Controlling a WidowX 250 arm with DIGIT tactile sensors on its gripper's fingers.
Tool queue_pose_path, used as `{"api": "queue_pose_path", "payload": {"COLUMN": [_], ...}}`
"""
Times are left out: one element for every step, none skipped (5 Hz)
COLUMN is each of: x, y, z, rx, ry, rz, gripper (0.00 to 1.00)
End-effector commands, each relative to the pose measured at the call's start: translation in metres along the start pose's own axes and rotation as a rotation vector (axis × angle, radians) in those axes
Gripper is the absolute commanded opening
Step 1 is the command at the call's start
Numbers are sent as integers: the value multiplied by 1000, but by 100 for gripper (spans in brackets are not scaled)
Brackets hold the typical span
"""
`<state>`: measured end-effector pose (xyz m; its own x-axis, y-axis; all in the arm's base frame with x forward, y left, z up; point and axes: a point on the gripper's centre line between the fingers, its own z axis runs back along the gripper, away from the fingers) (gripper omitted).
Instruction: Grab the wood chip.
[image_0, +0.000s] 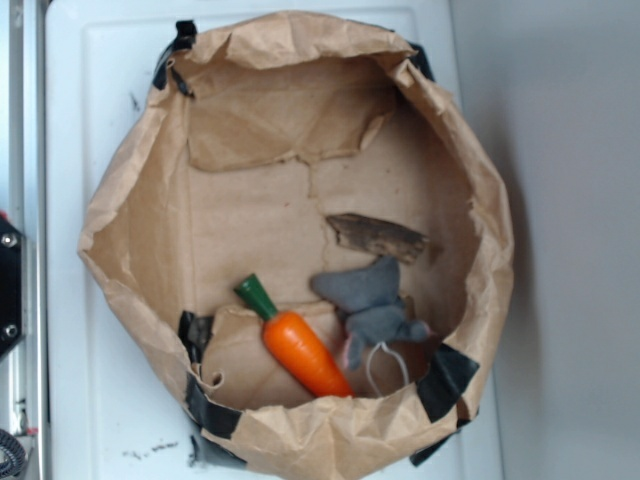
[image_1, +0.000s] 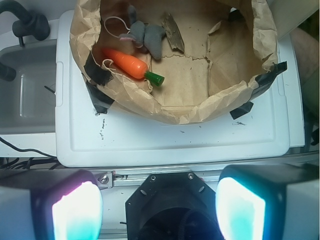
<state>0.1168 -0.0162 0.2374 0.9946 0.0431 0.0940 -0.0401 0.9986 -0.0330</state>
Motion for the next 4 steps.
{"api": "queue_pose_path", "payload": {"x": [0, 49, 98, 98], "y": [0, 13, 13, 13], "z": [0, -17, -47, -47], "rx": [0, -36, -89, -89], "ry": [0, 42, 68, 68], "rz": [0, -113, -238, -238], "gripper": [100, 100, 100, 100]}}
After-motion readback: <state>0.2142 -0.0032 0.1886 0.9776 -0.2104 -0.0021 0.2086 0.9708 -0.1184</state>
